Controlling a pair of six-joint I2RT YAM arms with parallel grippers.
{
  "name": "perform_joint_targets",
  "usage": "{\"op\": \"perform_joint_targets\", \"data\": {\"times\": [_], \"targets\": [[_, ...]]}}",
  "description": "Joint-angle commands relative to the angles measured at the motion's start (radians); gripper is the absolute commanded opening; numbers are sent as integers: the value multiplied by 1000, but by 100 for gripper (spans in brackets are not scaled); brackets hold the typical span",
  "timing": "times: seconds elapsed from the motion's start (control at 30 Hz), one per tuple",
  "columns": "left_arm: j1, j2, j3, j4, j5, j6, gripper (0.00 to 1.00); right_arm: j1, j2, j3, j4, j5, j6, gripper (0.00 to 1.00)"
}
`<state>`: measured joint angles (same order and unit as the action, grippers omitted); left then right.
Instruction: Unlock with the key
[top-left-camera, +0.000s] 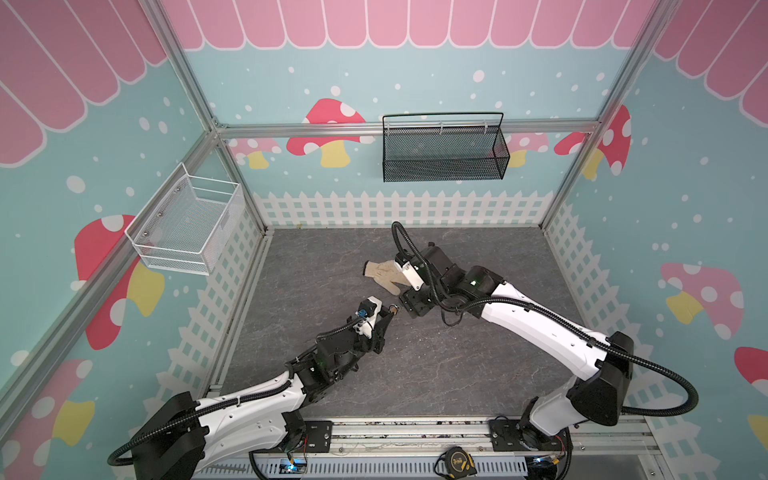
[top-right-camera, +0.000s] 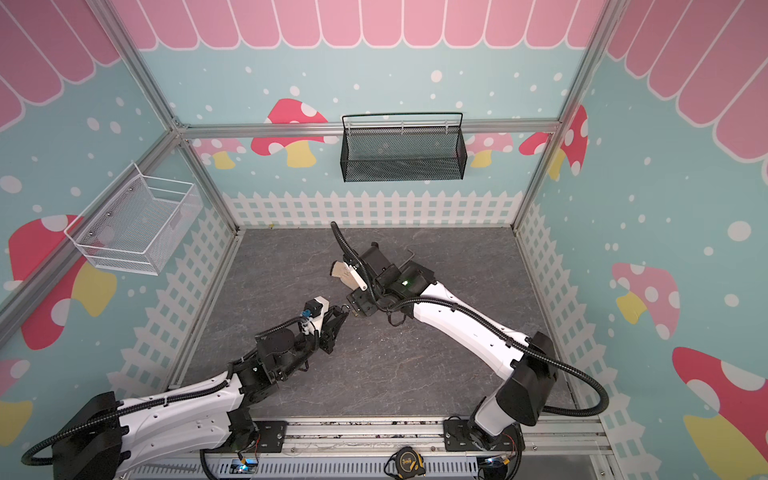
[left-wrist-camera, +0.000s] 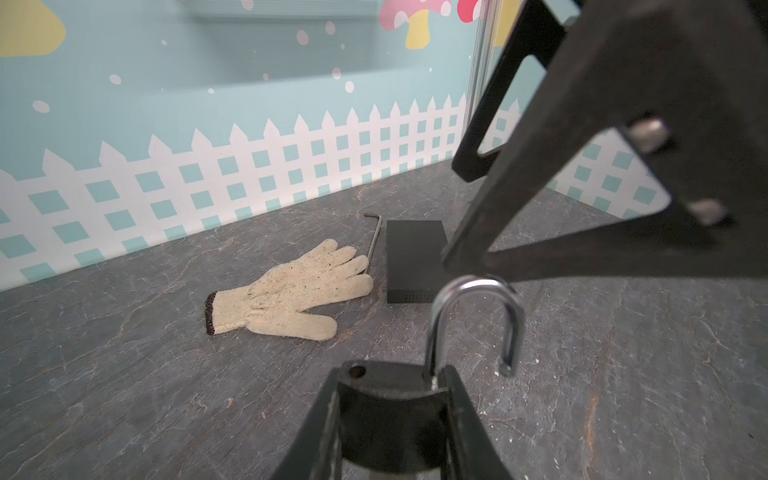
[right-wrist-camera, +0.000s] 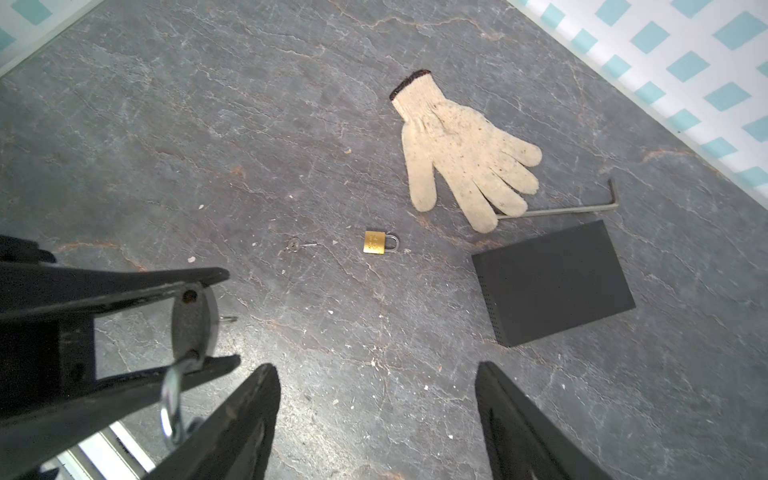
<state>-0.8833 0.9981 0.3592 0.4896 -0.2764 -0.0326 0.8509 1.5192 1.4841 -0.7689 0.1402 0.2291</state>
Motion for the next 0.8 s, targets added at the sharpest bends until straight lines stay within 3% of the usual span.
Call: {"op": "perform_joint_targets", "data": {"times": [0.0,0.17,0.4,0.6,0.77], "targets": [[-4,-10,66,-92,-14,-79,0,-50,-83,-72,47,10,42,78],[-30,10,166,-334,-73,-271,0,-139,-224,-229,143,-44,113,78],[-155,126,378,-738,-189,-612,0,-294,-388,-464,292,-173,196,80],[-233,250,495,-898,-153,-884,0,-367,-432,-606,363,-255,234,81],[-286,386,591,-994,-132,-1010,0,-408,-449,-690,420,-296,249,81]]}}
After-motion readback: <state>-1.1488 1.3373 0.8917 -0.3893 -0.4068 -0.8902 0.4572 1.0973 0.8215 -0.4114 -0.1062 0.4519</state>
